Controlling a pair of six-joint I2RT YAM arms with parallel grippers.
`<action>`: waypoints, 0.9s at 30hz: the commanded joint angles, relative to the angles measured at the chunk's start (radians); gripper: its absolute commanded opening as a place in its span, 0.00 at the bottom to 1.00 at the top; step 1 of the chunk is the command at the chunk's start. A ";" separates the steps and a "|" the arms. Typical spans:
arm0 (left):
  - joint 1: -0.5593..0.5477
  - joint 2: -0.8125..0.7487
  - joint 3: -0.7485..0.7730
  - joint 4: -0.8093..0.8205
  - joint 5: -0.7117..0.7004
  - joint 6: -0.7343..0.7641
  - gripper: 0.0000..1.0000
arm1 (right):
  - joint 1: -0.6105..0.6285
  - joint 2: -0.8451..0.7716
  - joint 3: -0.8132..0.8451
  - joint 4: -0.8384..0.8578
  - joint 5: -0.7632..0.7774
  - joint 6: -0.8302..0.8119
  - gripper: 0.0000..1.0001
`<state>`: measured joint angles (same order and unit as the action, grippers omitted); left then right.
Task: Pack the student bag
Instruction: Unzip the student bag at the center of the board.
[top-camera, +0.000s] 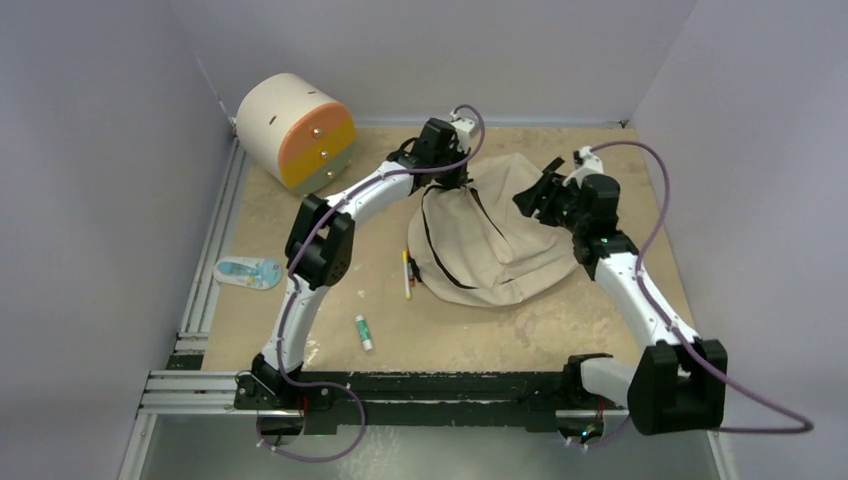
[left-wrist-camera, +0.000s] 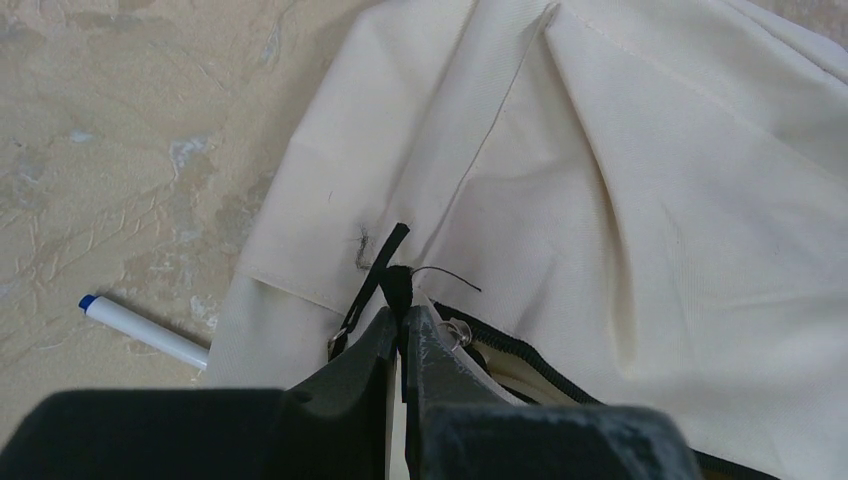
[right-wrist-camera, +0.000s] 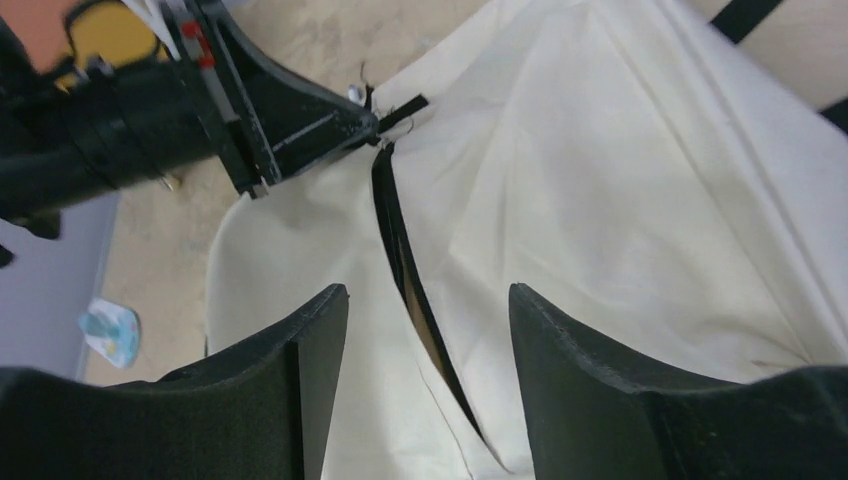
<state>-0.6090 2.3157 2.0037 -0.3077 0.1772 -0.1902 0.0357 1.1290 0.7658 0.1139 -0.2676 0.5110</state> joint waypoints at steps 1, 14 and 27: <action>0.000 -0.085 -0.012 0.026 0.014 0.002 0.00 | 0.086 0.113 0.106 -0.044 0.108 -0.160 0.64; -0.001 -0.087 -0.007 0.030 0.023 -0.014 0.00 | 0.306 0.370 0.264 -0.042 0.214 -0.275 0.69; -0.001 -0.095 0.014 0.027 0.028 -0.032 0.00 | 0.360 0.467 0.255 -0.042 0.348 -0.286 0.44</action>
<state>-0.6090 2.2978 1.9938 -0.3080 0.1875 -0.2024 0.3836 1.6020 0.9989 0.0502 0.0284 0.2413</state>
